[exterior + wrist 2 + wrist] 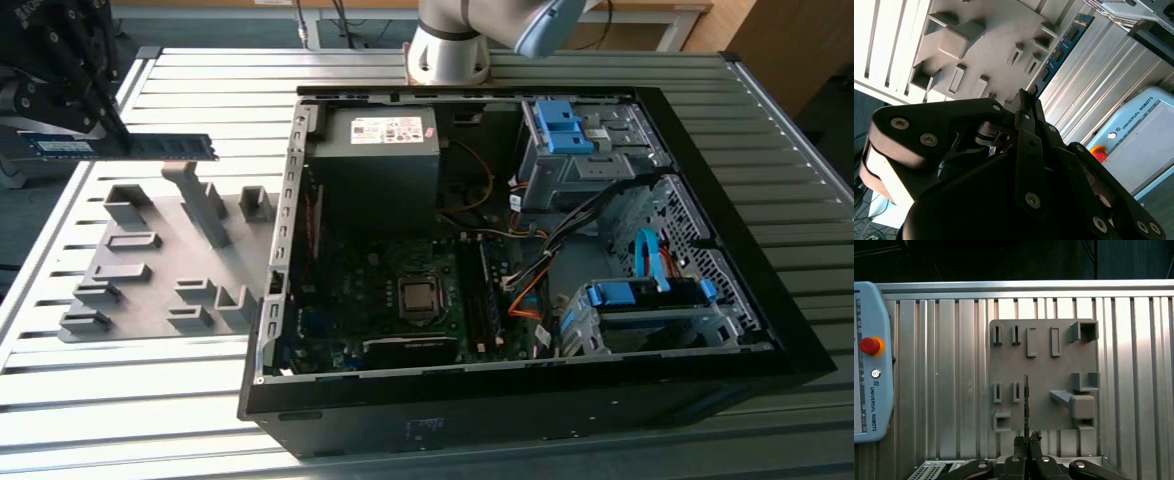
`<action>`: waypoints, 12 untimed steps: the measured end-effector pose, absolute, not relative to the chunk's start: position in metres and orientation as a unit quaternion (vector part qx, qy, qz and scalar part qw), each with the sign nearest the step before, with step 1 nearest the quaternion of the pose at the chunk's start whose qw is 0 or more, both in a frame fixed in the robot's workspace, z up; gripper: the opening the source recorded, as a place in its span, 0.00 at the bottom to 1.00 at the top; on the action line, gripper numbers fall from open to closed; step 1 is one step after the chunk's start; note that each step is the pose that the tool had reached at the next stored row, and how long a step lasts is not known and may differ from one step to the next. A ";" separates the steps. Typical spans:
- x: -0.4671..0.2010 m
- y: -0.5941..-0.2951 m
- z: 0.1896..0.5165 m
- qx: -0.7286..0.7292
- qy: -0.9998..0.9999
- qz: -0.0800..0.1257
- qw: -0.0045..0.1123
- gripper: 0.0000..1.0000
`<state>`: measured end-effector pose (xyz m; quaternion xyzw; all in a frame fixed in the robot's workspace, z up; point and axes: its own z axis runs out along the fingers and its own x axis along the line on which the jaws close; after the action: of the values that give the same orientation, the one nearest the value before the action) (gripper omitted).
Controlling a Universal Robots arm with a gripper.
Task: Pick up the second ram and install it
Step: 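Pick up the second ram and move it above second insertion slot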
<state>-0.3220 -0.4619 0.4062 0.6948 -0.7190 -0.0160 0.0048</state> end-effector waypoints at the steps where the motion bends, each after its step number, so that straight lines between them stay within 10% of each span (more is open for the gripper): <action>1: -0.321 -0.462 0.406 0.695 -0.719 -0.016 0.005 0.14; 12: -0.315 -0.462 0.406 0.695 -0.719 -0.016 0.005 0.14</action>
<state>-0.3148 -0.4619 0.4063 0.6948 -0.7190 -0.0160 0.0048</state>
